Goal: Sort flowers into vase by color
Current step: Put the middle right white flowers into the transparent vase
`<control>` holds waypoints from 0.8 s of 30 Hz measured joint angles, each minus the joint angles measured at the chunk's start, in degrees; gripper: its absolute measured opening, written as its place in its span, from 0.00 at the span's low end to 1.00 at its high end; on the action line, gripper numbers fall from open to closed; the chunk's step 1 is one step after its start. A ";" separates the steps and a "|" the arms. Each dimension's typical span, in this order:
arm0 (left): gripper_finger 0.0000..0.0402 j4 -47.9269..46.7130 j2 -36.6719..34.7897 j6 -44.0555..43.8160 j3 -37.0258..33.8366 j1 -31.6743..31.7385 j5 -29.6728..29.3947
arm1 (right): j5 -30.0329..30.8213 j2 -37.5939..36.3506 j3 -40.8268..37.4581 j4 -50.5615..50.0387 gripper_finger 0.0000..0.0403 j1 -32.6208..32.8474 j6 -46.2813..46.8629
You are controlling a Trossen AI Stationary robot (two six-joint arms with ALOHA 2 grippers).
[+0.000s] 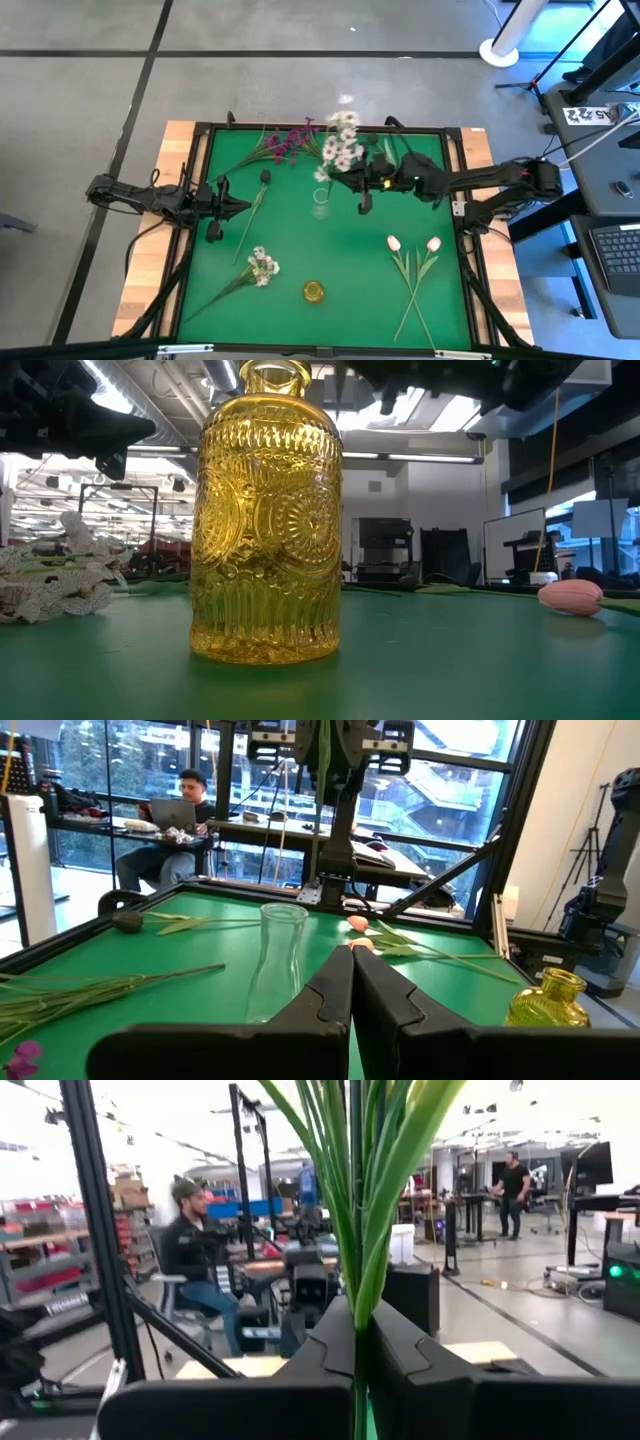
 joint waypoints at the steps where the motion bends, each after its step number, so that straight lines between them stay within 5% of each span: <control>1: 0.00 0.03 0.00 0.00 0.00 -0.01 0.01 | -0.36 0.98 0.89 0.31 0.01 0.00 -0.49; 24: 0.00 0.02 0.00 0.00 0.00 -0.01 0.01 | 1.04 11.04 3.41 -4.35 0.03 -0.81 -3.50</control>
